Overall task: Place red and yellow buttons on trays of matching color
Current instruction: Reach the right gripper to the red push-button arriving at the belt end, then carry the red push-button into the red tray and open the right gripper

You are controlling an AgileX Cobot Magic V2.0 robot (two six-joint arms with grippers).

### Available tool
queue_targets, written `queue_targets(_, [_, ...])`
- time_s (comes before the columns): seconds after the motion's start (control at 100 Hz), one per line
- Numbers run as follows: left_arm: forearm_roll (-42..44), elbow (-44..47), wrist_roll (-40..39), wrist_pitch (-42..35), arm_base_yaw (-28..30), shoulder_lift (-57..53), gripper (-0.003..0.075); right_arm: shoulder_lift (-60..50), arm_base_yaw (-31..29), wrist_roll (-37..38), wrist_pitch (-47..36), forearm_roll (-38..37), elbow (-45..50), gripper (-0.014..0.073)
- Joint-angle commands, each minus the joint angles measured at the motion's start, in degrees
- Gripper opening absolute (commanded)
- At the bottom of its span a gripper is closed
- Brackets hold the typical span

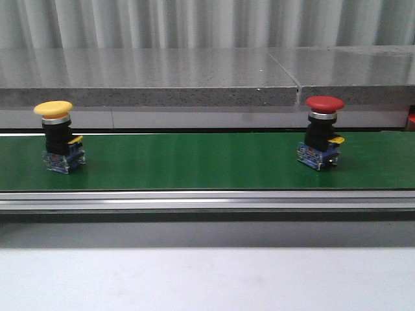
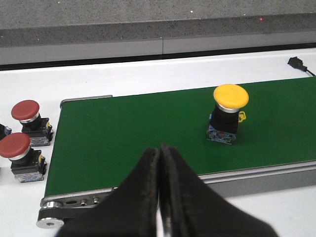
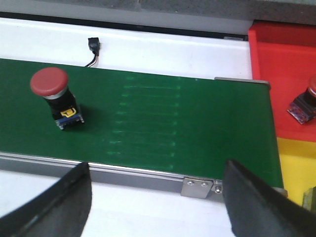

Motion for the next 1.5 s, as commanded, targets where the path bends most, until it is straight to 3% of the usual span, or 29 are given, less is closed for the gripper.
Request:
queue_targets(0.0, [-0.64,-1.56,-0.03,-4.51,-0.54,0.06,-0.002,2.44,0.12,-1.92,-2.86,1.69,-2.95,0.0559])
queue_targets(0.29, [-0.64,-1.56,-0.03,-4.51,-0.54,0.06,-0.002,17.2,4.79,-6.5,1.83,2.84,-10.81,0.0559])
queue_targets(0.51, [-0.64,-1.56,-0.03,-4.51,-0.54,0.06,-0.002,29.72,10.19,-7.34,0.09,2.84,-15.68,0.0559])
queue_targets(0.96, [-0.64,-1.56,-0.03,-4.51,-0.54,0.06,-0.002,47.07,12.31,-7.62,-5.03,2.41,-23.51,0.0552])
queue_targets(1.06, [-0.64,-1.56,-0.03,-4.51,-0.54,0.06,-0.002,48.54,12.31,-7.62,-5.66,2.34,-23.51,0.0447])
queue_targets(1.19, [-0.64,-1.56,-0.03,-4.51,-0.54,0.06,-0.002,48.73,12.31,-7.62,-3.35,2.34,-24.36,0.0162])
queue_targets(1.24, [-0.64,-1.56,-0.03,-4.51,-0.54,0.06,-0.002,48.51,12.07,-7.56,-1.91,2.34,-25.45,0.0104])
queue_targets(1.49, [-0.52,-1.56,-0.03,-4.51,-0.54,0.06,-0.002,48.42,7.25,-7.56,3.14,1.04,-35.68,0.0089])
